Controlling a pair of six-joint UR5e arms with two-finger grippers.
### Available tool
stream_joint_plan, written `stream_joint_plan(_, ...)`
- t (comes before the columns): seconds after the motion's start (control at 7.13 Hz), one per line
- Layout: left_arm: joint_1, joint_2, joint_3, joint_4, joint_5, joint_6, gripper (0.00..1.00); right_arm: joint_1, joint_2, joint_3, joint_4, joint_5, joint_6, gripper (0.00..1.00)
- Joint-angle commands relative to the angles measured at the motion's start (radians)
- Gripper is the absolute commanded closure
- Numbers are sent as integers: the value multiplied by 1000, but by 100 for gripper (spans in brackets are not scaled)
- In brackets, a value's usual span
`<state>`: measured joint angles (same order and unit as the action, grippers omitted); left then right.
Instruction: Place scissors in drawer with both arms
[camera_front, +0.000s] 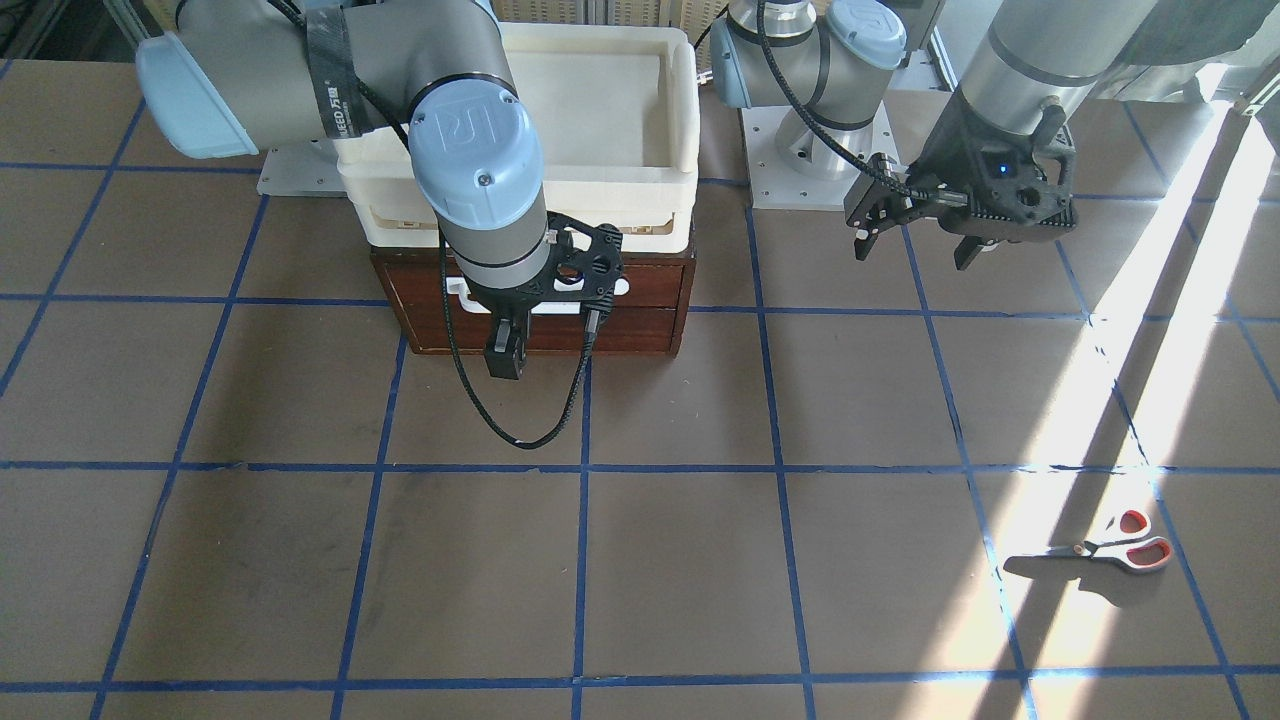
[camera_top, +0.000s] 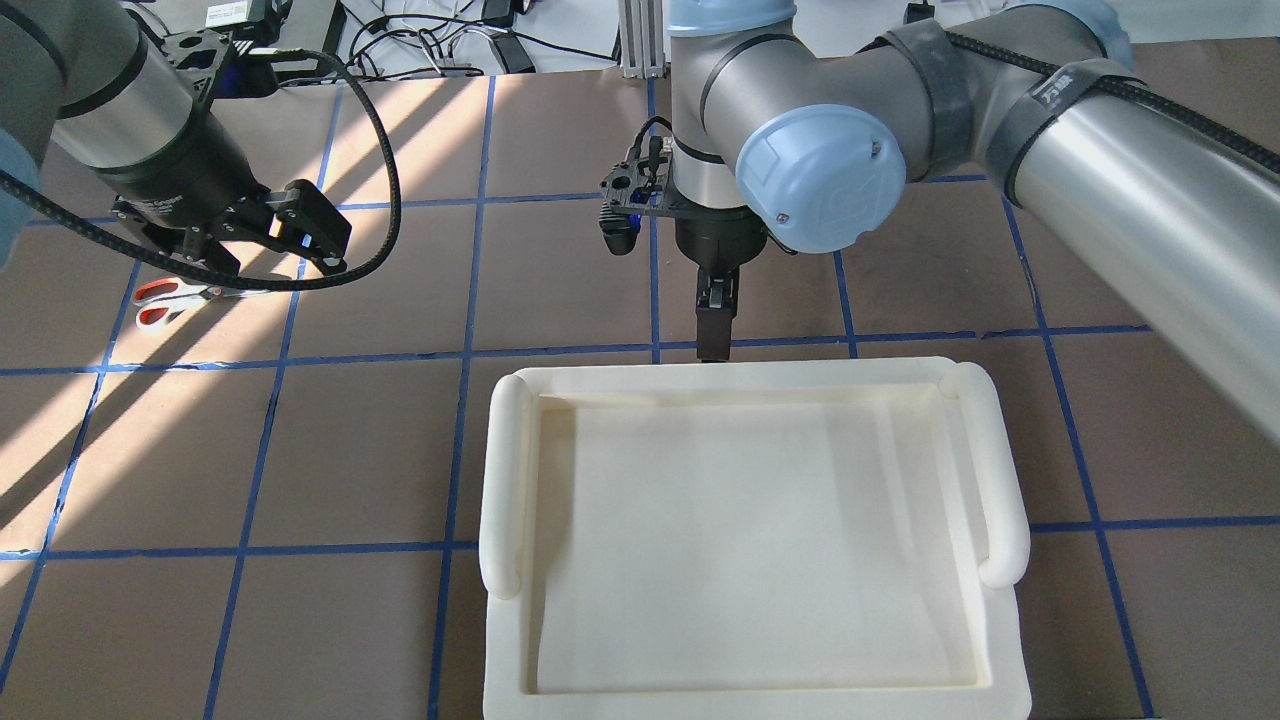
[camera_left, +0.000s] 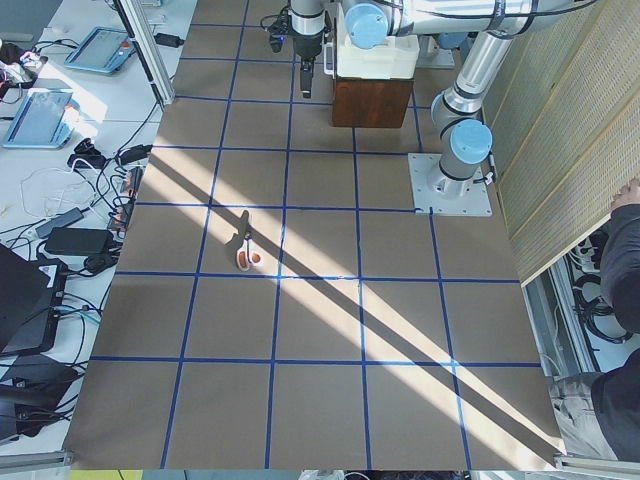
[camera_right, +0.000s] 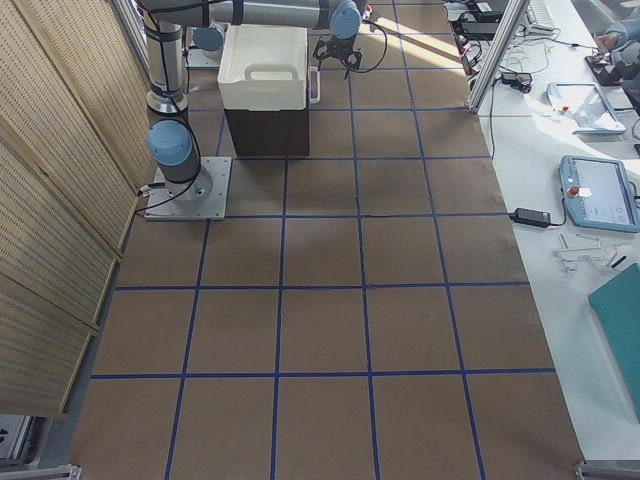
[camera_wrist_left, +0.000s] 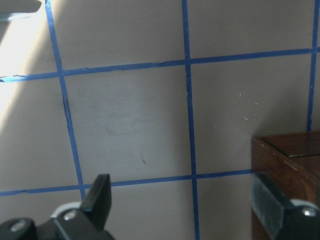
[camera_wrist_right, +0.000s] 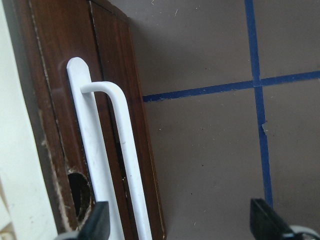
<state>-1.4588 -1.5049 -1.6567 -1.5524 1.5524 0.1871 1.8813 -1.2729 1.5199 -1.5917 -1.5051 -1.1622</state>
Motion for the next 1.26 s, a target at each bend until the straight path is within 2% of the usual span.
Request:
stream_joint_plan(0.0,0,0,0,0,0,-2,0,10,41,0,-4,0,-164,0)
stream_joint_plan(0.14,0,0,0,0,0,-2,0,24,52,0,-5,0,-212,0)
stream_joint_plan(1.12,0,0,0,0,-3,-2,0,25,70,36,-5,-1,-202,4)
